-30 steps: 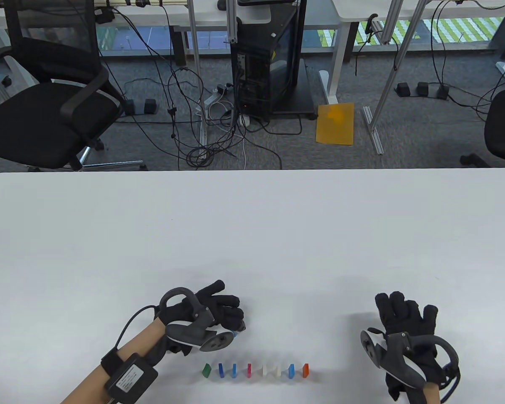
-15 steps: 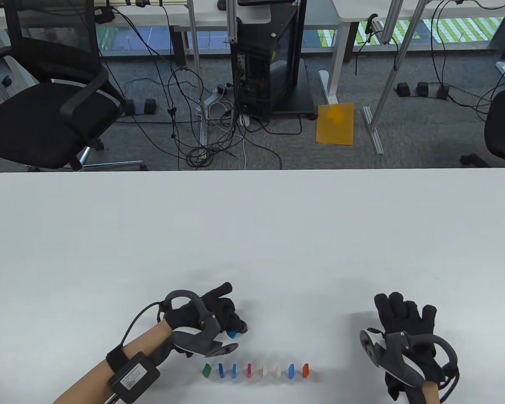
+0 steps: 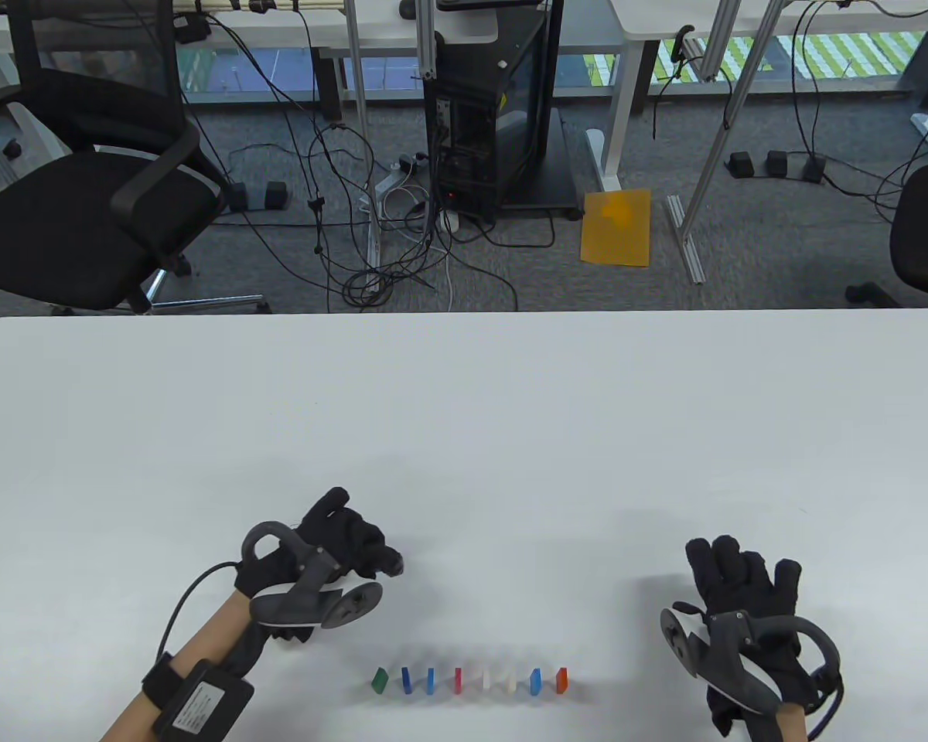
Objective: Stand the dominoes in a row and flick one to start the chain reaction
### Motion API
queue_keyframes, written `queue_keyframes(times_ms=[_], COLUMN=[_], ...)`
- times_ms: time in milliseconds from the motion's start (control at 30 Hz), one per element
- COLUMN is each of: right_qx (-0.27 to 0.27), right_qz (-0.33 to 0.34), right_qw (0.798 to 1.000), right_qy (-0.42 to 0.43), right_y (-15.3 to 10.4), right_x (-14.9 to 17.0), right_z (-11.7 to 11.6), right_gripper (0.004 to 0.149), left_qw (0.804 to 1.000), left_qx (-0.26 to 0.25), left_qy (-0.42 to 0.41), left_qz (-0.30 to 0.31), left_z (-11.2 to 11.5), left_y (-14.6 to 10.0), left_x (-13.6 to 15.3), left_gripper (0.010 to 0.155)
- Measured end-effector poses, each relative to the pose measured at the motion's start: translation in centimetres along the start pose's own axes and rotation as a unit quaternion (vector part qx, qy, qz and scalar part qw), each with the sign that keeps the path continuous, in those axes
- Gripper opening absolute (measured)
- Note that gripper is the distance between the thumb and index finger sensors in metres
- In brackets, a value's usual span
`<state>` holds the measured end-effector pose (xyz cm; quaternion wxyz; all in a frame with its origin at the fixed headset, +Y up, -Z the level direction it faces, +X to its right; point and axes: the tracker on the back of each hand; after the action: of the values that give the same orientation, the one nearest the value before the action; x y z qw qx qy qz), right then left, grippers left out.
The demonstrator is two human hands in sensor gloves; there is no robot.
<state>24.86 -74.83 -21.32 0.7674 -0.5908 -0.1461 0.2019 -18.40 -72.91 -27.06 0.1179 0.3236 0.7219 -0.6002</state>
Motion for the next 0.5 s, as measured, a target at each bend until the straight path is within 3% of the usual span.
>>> queue_keyframes(times_ms=[267,500], right_qx=[0.013,0.016], right_qz=[0.003,0.010], right_qw=[1.000,1.000], right_qy=[0.000,-0.003], right_y=[-0.2,-0.2], right_x=[-0.1,-0.3], right_z=[0.3,0.3], right_gripper=[0.085,0.085], left_qw=[0.996,0.997], left_qx=[-0.014,-0.005], left_qy=[0.065,0.058], left_qz=[-0.057,-0.049], left_z=[-2.1,-1.8], left_y=[-5.2,-8.5], left_x=[-0.6,-3.8], left_gripper=[0.045,0.067])
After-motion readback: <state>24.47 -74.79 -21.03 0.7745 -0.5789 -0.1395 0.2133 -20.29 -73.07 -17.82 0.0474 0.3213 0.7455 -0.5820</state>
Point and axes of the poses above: the tracker on the back of each hand, its own x axis roughly to the little-finger side, its own y axis roughly from the wrist to the fingertips, z = x × y, and after that the axes turned 4 degrees about x, right-handed
